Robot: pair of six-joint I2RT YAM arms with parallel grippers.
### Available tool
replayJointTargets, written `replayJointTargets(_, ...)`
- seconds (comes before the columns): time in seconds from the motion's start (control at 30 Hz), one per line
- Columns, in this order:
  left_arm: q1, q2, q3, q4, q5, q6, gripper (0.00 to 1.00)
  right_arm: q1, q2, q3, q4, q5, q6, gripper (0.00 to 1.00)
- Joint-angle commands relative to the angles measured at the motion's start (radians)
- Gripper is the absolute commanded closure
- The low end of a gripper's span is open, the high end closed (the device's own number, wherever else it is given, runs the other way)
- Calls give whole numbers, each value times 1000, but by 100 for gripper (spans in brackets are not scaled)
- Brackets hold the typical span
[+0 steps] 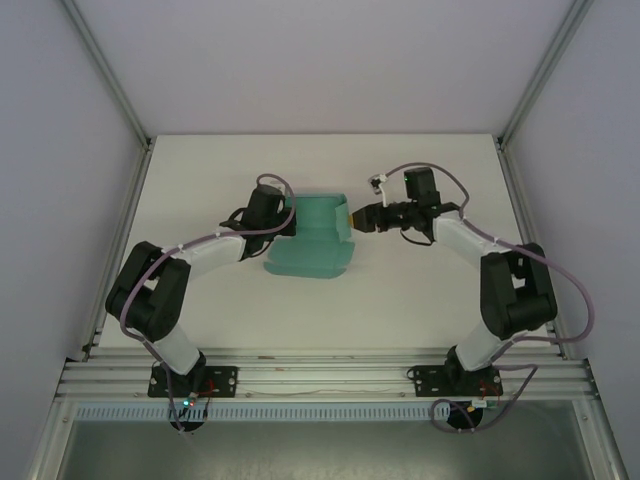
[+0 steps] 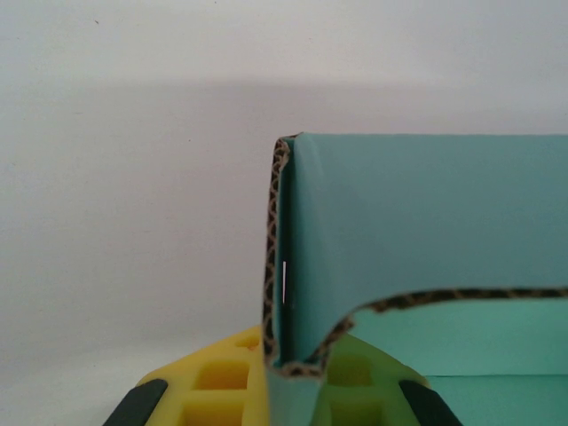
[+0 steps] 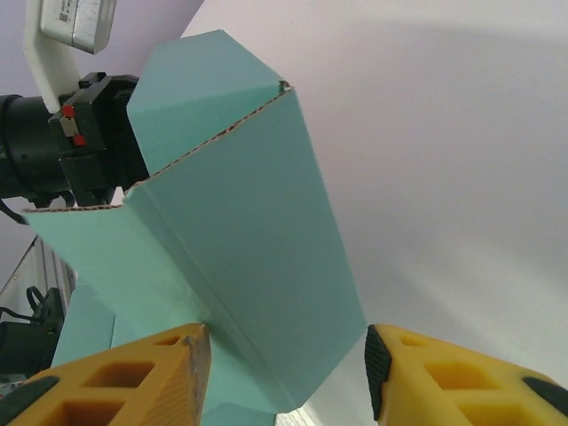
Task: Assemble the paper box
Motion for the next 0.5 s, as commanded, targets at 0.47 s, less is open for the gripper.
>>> replayJointTargets(0.47,-4,18,46,-48,-59,-19,100,179,57,67,112,513,155,49)
